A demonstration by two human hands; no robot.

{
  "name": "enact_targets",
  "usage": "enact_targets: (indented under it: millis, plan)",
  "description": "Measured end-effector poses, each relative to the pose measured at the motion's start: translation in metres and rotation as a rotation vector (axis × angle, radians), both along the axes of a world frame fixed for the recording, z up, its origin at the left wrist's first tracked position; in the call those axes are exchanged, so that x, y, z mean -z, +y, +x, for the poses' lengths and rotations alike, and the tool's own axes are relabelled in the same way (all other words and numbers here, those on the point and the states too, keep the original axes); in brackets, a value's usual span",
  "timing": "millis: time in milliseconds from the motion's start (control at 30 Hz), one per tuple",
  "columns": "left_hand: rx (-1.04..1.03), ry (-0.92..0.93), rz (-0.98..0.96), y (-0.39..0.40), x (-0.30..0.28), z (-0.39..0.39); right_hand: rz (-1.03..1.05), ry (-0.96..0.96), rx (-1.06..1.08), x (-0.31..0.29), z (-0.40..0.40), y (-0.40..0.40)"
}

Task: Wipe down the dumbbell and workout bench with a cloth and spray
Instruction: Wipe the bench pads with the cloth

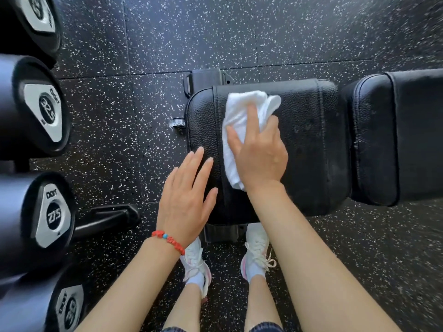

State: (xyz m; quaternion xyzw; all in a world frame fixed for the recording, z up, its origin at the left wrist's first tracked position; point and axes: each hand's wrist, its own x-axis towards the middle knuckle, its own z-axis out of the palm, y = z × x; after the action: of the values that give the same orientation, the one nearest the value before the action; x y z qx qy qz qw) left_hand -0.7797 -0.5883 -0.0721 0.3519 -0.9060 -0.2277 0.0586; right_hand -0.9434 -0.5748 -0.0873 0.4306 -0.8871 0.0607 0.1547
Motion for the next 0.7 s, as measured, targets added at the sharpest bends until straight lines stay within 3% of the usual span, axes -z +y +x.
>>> enact_targets:
  millis: [133,333,500,567,700]
  plan:
    - [-0.002,0.005,-0.038,-0.001,-0.001,-0.004,-0.031,0.014,-0.023,0.003,0.001,0.004]
    - [0.022,-0.008,-0.12,0.002,-0.002,-0.027,-0.007,0.103,-0.248,0.003,-0.033,0.035]
    - [0.04,-0.084,-0.15,0.003,0.01,-0.039,-0.014,0.113,0.153,-0.001,-0.096,0.04]
    - [0.036,-0.095,-0.148,0.004,0.013,-0.039,-0.027,0.098,0.181,0.002,-0.091,0.044]
    - [0.024,-0.08,-0.146,0.006,0.014,-0.041,0.008,0.112,-0.07,0.008,-0.035,0.055]
